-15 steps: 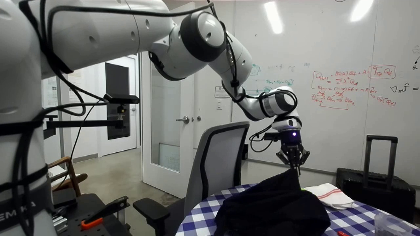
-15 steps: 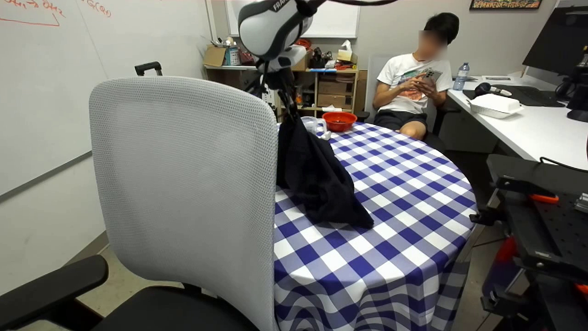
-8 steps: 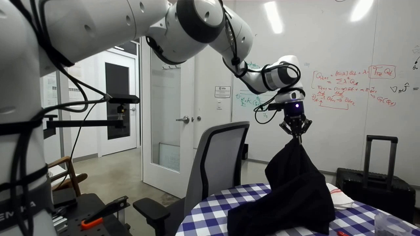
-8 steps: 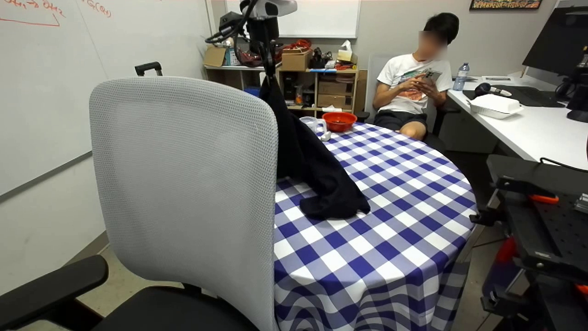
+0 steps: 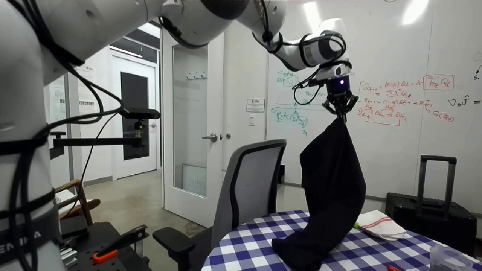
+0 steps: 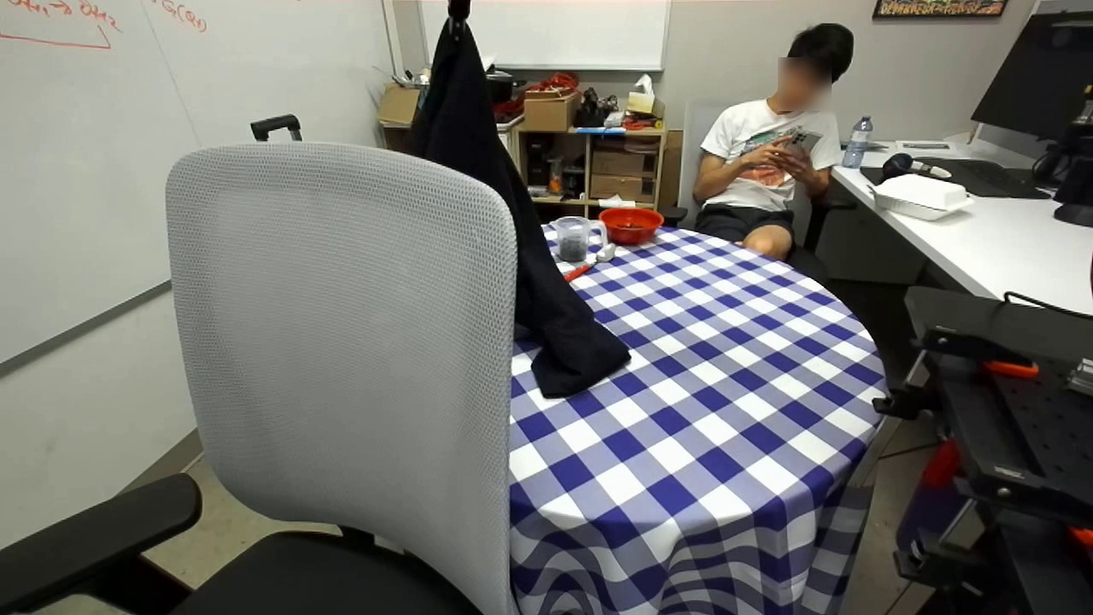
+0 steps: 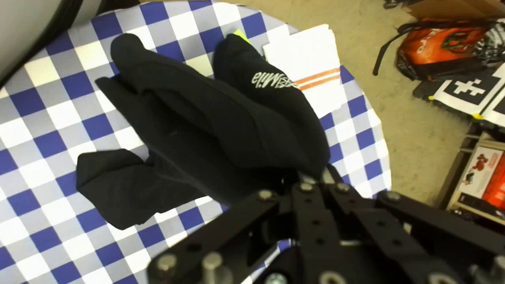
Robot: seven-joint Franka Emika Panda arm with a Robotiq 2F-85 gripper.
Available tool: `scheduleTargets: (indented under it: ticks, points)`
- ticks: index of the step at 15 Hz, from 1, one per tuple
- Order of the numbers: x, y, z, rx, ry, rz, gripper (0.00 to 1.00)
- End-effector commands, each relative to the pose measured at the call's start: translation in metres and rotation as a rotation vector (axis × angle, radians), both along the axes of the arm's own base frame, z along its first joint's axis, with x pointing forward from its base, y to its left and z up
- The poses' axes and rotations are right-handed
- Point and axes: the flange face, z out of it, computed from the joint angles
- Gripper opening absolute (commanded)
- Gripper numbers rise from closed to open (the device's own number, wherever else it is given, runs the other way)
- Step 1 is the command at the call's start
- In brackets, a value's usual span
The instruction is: Pick up the cloth from the table and put it on the chair
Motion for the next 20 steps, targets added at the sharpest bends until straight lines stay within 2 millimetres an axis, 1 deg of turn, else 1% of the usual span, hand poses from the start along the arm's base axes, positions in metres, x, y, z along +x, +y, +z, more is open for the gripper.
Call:
scheduleTargets:
  ticks: [1,3,4,5,6,8,12,13,17,19,20]
  points:
    - [-0.008,-0.001,0.066,0.015,-0.096,0.006,0.01]
    - [-0.011,0.005,0.095,-0.008,-0.128,0.012,0.01]
    - [-0.012,0.009,0.107,-0.02,-0.143,0.011,0.01]
    - [-0.012,0.017,0.119,-0.033,-0.153,0.021,0.01]
    - [-0.011,0.025,0.128,-0.048,-0.165,0.03,0.01]
    - [-0.009,0.047,0.14,-0.07,-0.177,0.059,0.01]
    - [-0.007,0.11,0.154,-0.133,-0.144,0.123,0.01]
    - [-0.011,0.132,0.162,-0.156,-0.132,0.143,0.01]
    - [-0.034,0.211,0.202,-0.241,-0.116,0.218,0.01]
    - [-0.049,0.245,0.224,-0.283,-0.122,0.255,0.01]
    - [-0.054,0.258,0.229,-0.302,-0.123,0.27,0.01]
